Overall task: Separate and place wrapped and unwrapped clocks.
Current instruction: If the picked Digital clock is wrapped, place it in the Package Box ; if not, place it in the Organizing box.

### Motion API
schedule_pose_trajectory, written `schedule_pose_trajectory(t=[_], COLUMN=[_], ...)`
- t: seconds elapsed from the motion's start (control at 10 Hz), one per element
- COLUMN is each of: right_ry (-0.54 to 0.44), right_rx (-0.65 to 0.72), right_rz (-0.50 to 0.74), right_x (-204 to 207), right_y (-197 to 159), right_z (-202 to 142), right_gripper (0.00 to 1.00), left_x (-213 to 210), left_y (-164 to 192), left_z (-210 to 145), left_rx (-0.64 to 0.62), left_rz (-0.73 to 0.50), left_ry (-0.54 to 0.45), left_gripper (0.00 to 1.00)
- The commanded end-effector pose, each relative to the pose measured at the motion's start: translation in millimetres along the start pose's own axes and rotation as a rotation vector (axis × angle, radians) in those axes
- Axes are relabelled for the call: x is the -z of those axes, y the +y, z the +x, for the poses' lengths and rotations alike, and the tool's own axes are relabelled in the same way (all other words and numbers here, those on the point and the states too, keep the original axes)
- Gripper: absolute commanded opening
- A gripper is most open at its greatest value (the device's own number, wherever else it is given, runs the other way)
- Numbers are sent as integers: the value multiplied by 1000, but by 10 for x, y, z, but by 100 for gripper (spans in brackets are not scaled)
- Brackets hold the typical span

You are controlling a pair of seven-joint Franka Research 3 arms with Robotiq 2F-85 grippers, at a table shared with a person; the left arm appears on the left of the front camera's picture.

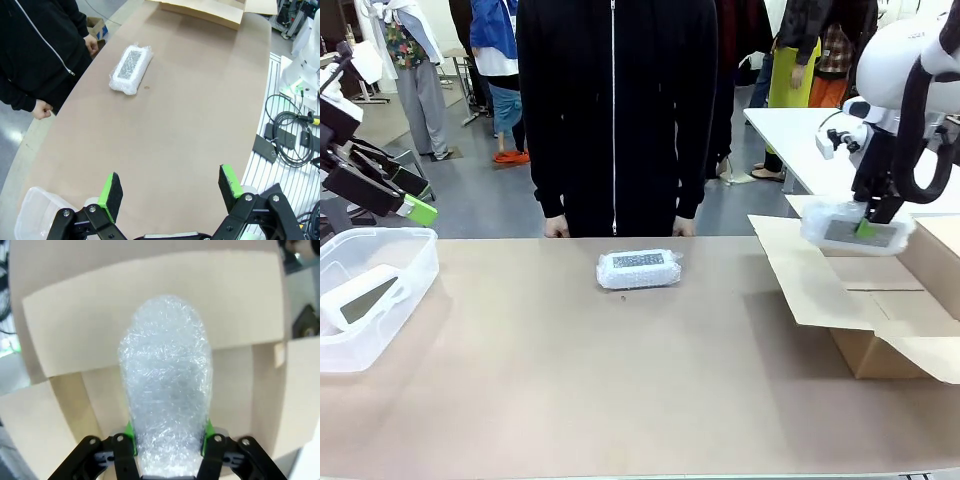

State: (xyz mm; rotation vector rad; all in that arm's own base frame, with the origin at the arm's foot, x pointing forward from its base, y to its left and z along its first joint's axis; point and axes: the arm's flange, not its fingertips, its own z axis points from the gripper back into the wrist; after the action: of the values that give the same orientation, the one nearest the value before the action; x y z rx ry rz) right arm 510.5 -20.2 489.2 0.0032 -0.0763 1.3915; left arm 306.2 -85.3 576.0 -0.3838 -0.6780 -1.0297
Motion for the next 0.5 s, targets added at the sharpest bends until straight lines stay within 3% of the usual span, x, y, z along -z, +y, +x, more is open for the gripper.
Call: schedule_pose_trajectory(t=[0.0,0.4], right_ry=[22,64], right_rx=[97,321], right_rz=[23,19], right_x=[83,457], right_y=[-16,-199], right_z=[-154,-598], right_gripper=[52,52], left_x=[-5,-5], left_y=[-3,-3], left_z=[-6,-6], left_rx=[-1,-1], left_rz=[-2,-2], left_ry=[-3,-3], left_gripper=[100,100])
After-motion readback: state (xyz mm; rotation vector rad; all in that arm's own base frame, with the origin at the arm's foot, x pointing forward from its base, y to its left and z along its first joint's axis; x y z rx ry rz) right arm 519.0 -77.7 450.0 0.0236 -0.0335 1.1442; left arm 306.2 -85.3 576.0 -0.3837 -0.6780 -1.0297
